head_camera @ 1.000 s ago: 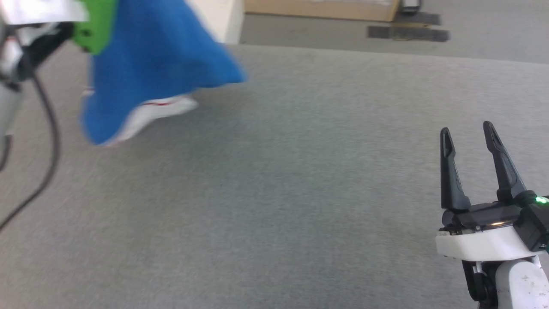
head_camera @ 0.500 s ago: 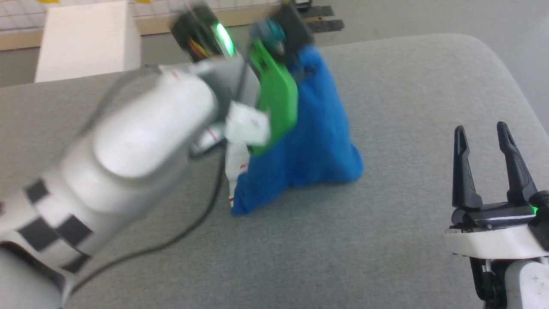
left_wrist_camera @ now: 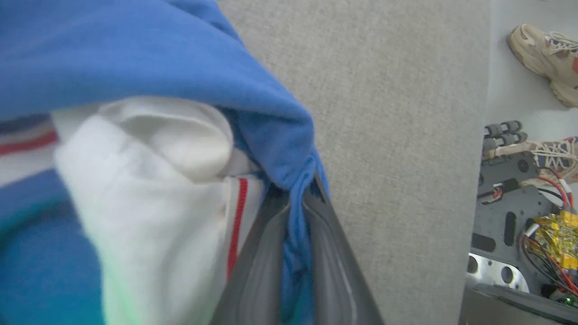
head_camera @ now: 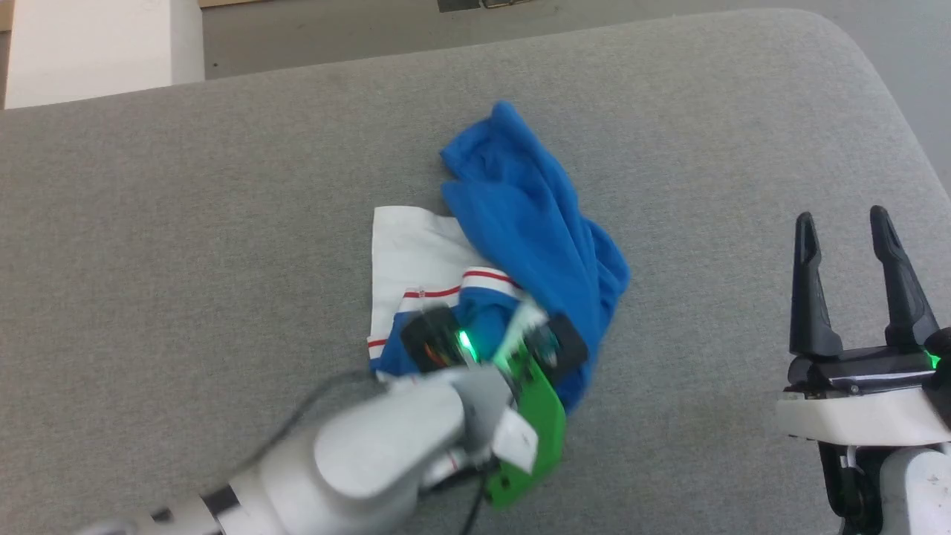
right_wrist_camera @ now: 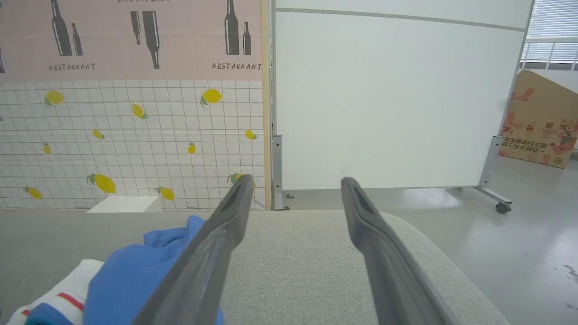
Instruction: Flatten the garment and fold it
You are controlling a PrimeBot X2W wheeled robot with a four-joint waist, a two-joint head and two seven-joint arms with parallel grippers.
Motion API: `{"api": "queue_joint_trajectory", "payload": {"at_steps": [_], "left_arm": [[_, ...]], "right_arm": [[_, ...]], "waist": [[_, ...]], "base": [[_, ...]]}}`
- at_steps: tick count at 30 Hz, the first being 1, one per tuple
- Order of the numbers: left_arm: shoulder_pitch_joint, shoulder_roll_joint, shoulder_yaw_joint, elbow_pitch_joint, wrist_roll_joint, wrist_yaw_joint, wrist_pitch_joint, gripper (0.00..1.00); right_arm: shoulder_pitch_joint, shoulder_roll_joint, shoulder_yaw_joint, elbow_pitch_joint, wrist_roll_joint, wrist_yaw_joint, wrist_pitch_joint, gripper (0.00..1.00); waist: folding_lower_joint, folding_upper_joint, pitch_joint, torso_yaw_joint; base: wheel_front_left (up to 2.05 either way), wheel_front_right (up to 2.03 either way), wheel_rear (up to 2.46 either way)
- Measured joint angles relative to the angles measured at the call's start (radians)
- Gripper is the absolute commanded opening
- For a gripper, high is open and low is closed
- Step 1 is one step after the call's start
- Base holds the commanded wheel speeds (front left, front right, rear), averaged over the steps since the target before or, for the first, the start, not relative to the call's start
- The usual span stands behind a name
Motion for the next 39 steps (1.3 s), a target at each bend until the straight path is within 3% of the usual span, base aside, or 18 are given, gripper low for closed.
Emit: {"api": "queue_joint_trajectory", "payload": {"at_steps": [7,8,9,14,17,23,25,29,34,39], "left_arm": [[0.111,-0.031,-0.004,-0.022,0.047,0.0,0.012,0.0],[0.111,-0.032,-0.003,-0.015,0.052,0.0,-0.012,0.31],[0.109,-0.034,-0.003,-0.005,0.053,0.0,-0.046,1.0],[0.083,-0.058,0.019,0.04,0.094,0.006,-0.231,1.0],[0.08,-0.077,0.058,0.031,0.106,0.039,-0.327,1.0],[0.079,-0.061,0.154,-0.012,0.159,0.171,-0.501,1.0],[0.081,-0.037,0.229,-0.031,0.173,0.258,-0.606,1.0],[0.133,0.019,0.336,-0.048,0.182,0.369,-0.649,1.0],[0.242,0.064,0.484,-0.138,0.243,0.472,-0.653,1.0],[0.41,0.062,0.678,-0.259,0.305,0.48,-0.657,1.0]], "right_arm": [[0.0,0.0,0.008,0.009,-0.002,0.0,0.0,1.0],[0.001,0.0,0.008,0.011,-0.003,0.0,0.0,1.0],[0.002,0.0,0.007,0.012,-0.003,0.0,0.0,1.0],[0.026,0.0,0.005,0.02,-0.016,0.0,0.0,1.0],[0.052,0.0,0.003,0.023,-0.022,0.0,0.0,1.0],[0.087,0.0,0.009,0.027,-0.023,0.0,0.0,1.0],[0.093,0.0,0.009,0.027,-0.024,0.0,0.0,1.0],[0.106,0.0,0.002,0.028,-0.025,0.0,0.0,1.0],[0.107,0.001,-0.003,0.029,-0.025,0.0,0.0,1.0],[0.107,0.0,-0.012,0.035,-0.025,0.0,0.0,1.0]], "waist": [[0.0,0.0,-0.023,0.023],[0.0,0.0,-0.03,0.026],[0.0,0.0,-0.037,0.03],[0.0,0.0,-0.081,0.049],[0.0,0.0,-0.111,0.064],[0.0,0.0,-0.167,0.105],[0.0,0.0,-0.187,0.129],[0.0,0.0,-0.207,0.157],[0.0,0.0,-0.217,0.184],[0.0,0.0,-0.214,0.2]], "base": [[0.0,0.0,0.0],[0.0,0.0,0.0],[0.0,0.0,0.0],[0.0,0.0,0.0],[0.0,0.0,0.0],[0.0,0.0,0.0],[0.0,0.0,0.0],[0.0,0.0,0.0],[0.0,0.0,0.0],[0.0,0.0,0.0]]}}
